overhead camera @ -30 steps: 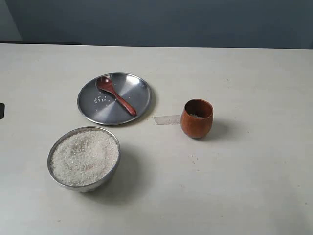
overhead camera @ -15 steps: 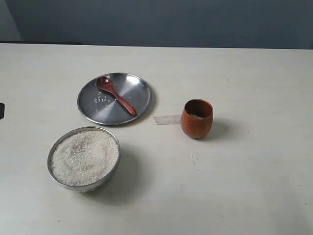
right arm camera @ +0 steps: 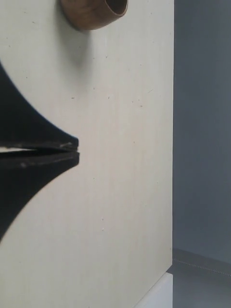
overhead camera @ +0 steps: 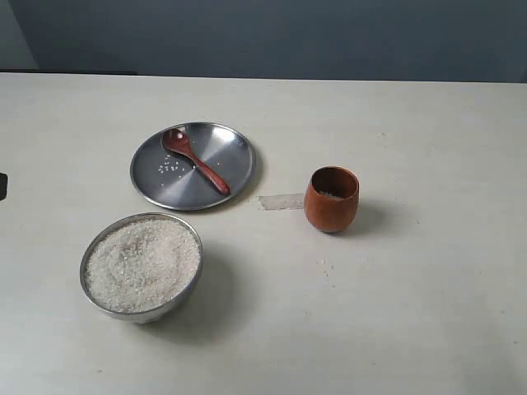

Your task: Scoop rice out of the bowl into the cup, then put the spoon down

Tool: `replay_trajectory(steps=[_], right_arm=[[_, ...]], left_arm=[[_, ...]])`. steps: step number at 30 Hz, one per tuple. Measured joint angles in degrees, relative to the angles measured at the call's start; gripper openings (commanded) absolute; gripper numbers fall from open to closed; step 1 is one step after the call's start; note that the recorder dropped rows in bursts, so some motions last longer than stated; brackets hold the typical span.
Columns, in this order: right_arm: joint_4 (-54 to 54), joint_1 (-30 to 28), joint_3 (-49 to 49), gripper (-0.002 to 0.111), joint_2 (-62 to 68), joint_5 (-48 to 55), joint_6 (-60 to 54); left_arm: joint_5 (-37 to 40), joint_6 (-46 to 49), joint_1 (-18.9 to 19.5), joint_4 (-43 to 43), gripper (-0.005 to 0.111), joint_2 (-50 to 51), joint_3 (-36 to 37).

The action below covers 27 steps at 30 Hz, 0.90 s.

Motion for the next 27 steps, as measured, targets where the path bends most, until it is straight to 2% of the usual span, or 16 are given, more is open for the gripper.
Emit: replay_trajectory(steps=[7, 10, 20, 24, 27], right_arm=[[0.9, 0.0, 0.0, 0.0, 0.0, 0.0, 0.0], [1.0, 0.0, 0.0, 0.0, 0.0, 0.0, 0.0], [1.0, 0.0, 0.0, 0.0, 0.0, 0.0, 0.0], [1.0, 0.0, 0.0, 0.0, 0.0, 0.0, 0.0], [1.1, 0.0, 0.0, 0.0, 0.0, 0.0, 0.0]], left_arm=[[0.0, 0.0, 0.1, 0.4, 0.0, -6.4, 0.0], [-0.1, 0.0, 0.1, 3.0, 0.0, -9.8, 0.0], [-1.0, 0.8, 0.4, 33.5, 0.0, -15.4, 0.0], [-1.2, 0.9, 0.6, 40.6, 0.0, -15.4, 0.0], [-1.3, 0.9, 0.6, 42.3, 0.0, -15.5, 0.0]])
